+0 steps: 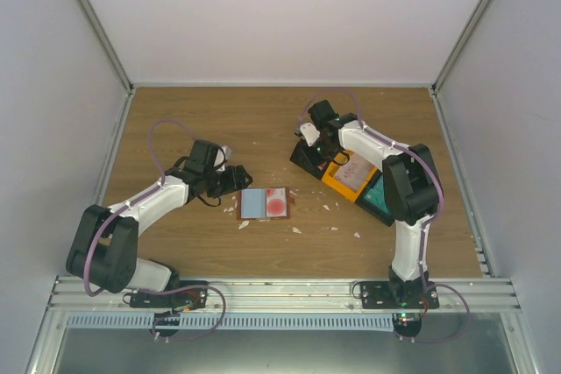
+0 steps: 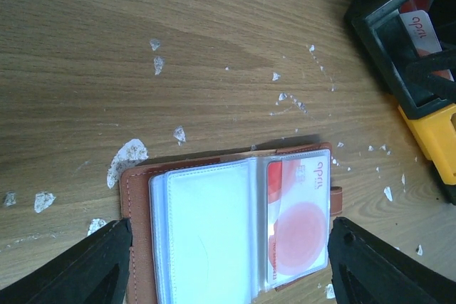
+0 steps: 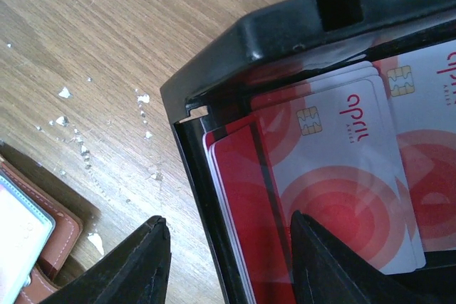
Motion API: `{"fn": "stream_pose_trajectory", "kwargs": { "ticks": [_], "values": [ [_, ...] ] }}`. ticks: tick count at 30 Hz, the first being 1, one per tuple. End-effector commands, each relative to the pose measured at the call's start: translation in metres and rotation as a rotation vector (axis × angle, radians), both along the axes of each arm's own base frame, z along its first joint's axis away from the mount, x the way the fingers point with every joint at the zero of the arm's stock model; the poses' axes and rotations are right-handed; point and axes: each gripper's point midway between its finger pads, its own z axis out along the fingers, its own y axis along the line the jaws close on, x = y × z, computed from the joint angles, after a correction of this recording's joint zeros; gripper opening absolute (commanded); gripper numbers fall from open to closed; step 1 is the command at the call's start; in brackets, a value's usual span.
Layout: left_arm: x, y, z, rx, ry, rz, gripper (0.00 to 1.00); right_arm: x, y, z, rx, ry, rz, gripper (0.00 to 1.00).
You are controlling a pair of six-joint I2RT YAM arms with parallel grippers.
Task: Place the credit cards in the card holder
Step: Pick up the credit card from the storage box.
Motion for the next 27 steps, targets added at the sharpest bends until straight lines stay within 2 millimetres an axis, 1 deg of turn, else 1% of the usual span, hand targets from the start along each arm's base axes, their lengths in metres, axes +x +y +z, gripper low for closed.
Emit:
{"fn": "stream_pose_trajectory", "kwargs": {
  "ticks": [1,7,14,21,27],
  "values": [
    [0.008,-0.002,0.006,-0.009,-0.038,-0.013,0.76,-0.004,0.002,-0.007,0.030,0.026,0.023,0.47],
    [0.007,-0.001,0.004,-0.008,-0.034,-0.016,0.76,-0.008,0.003,0.001,0.047,0.018,0.030,0.45],
    [0.008,-0.001,0.003,-0.006,-0.034,-0.016,0.76,-0.007,0.002,0.010,0.049,-0.001,0.021,0.42],
    [0.006,0.000,0.004,0.004,-0.032,-0.019,0.75,-0.009,0.002,0.010,0.054,0.006,0.027,0.36],
    [0.005,0.000,0.003,0.003,-0.028,-0.014,0.75,-0.008,0.002,0.014,0.057,-0.003,0.024,0.33]
  ]
}}
